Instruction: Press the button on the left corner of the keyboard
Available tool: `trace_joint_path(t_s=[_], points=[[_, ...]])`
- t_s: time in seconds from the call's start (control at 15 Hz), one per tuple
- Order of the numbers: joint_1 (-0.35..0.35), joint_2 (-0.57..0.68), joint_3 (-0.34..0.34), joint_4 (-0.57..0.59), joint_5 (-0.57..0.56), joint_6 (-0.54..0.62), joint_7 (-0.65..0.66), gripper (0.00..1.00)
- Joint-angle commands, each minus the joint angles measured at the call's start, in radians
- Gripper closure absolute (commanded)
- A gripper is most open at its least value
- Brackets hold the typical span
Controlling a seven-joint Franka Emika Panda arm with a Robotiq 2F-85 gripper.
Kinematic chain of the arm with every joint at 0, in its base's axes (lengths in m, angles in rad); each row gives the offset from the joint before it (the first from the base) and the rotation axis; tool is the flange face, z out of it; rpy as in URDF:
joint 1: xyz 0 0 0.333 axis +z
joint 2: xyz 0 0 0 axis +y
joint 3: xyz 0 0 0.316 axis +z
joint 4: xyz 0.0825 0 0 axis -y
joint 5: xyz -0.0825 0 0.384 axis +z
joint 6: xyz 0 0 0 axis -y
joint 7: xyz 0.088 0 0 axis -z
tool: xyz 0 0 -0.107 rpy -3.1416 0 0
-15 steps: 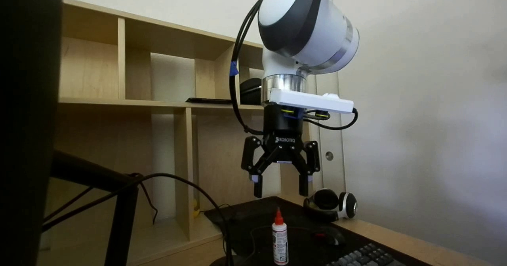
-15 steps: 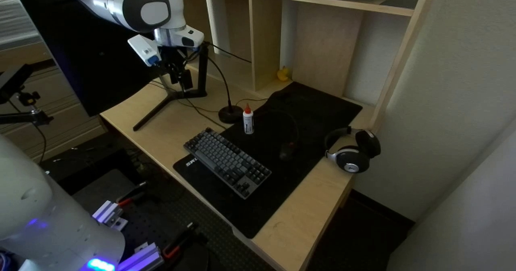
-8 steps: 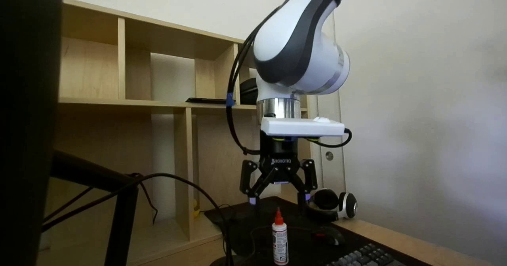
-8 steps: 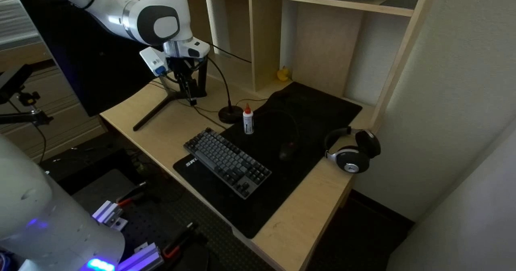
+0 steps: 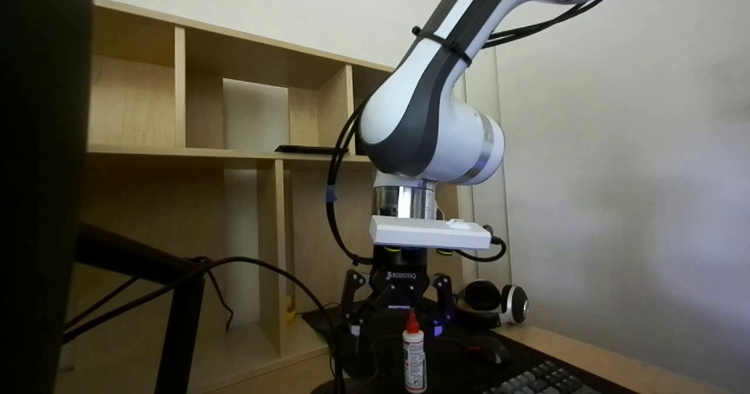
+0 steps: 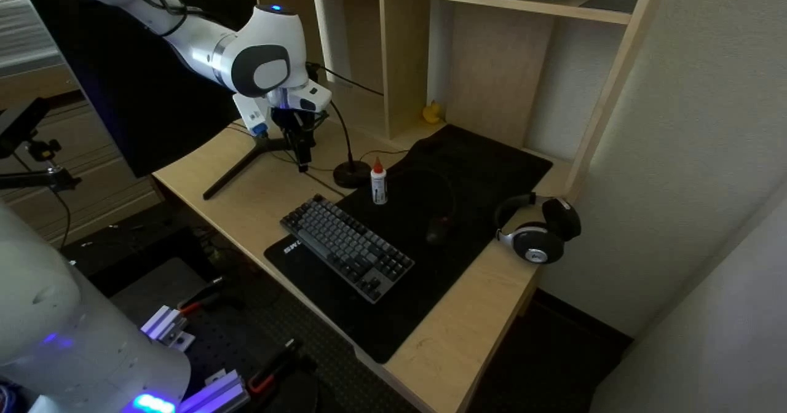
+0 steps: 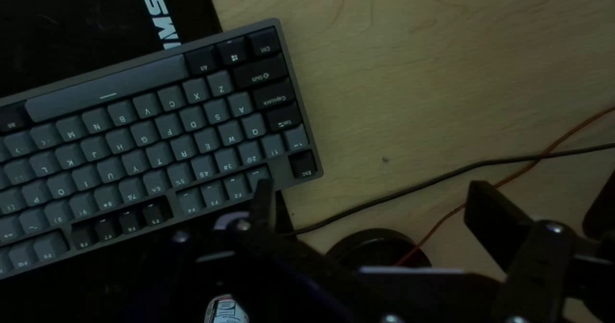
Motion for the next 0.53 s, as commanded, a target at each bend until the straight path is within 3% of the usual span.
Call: trace_joint_path(t_s=[0.0,0.13,0.33,0.47], points=[[0.015,-0.001,-0.015,0.003,0.002,-0.002,-0.001,0.0],[0.018,0.048,-0.015,0.025,-0.019,-0.013,-0.001,0.0],[0.031,0.1,-0.009,0.022,0.004,0.093,-0.006,0.0],[0.044,0.133,-0.024,0.032,-0.038,0.153,0.03,0.0]])
